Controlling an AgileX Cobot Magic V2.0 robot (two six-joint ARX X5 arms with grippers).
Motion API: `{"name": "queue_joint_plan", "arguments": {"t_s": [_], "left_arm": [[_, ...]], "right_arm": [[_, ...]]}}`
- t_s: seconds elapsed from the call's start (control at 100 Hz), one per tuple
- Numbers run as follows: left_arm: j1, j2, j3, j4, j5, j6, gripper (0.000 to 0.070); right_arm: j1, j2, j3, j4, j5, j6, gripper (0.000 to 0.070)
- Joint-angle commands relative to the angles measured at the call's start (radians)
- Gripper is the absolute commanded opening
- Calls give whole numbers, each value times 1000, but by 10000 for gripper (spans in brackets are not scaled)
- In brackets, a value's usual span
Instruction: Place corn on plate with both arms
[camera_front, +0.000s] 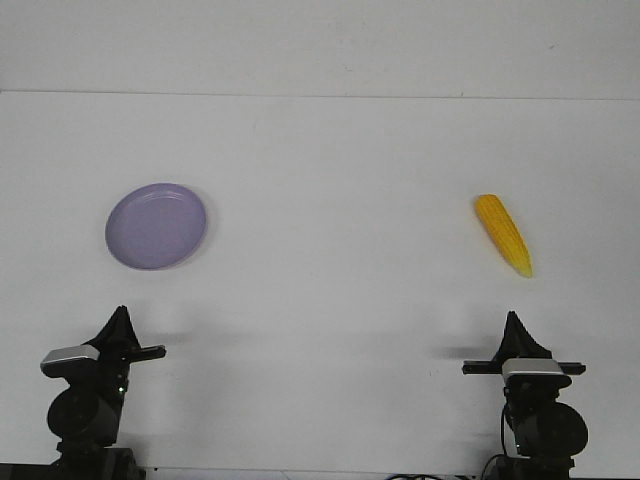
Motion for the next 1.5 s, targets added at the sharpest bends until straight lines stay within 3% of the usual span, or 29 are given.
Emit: {"name": "queue_joint_plan", "arguments": {"t_s": [0.0,0.12,0.18,0.23,0.3,0.34,0.55,0.73,0.85,0.97,1.36,1.49], "left_arm": [[0,44,84,24,-22,-31,10],[1,196,238,-17,-26,17,12],[0,278,322,-56,-26,47,47],[1,342,386,-88,-26,59,194],[1,425,459,-114,-33,64,524],[1,469,492,-124,-47,64,595],[32,698,630,-209,-51,64,581],[122,921,753,-287,-34,65,580],[204,1078,818,-318,56,65,563],[255,1226,861,-322,125,74,495],[293,1511,898,-167,170,91,487],[293,1561,898,-113,190,91,449]], "right_arm": [[-2,0,-3,14,0,5,7],[-2,0,-3,14,0,5,7],[-2,0,-3,14,0,5,7],[-2,0,-3,14,0,5,7],[-2,0,-3,14,0,5,7],[-2,0,-3,14,0,5,7],[-2,0,-3,14,0,5,7],[-2,0,-3,14,0,5,7],[-2,0,-3,14,0,5,7],[-2,0,-3,14,0,5,7],[-2,0,-3,14,0,5,7],[-2,0,-3,14,0,5,7]]}}
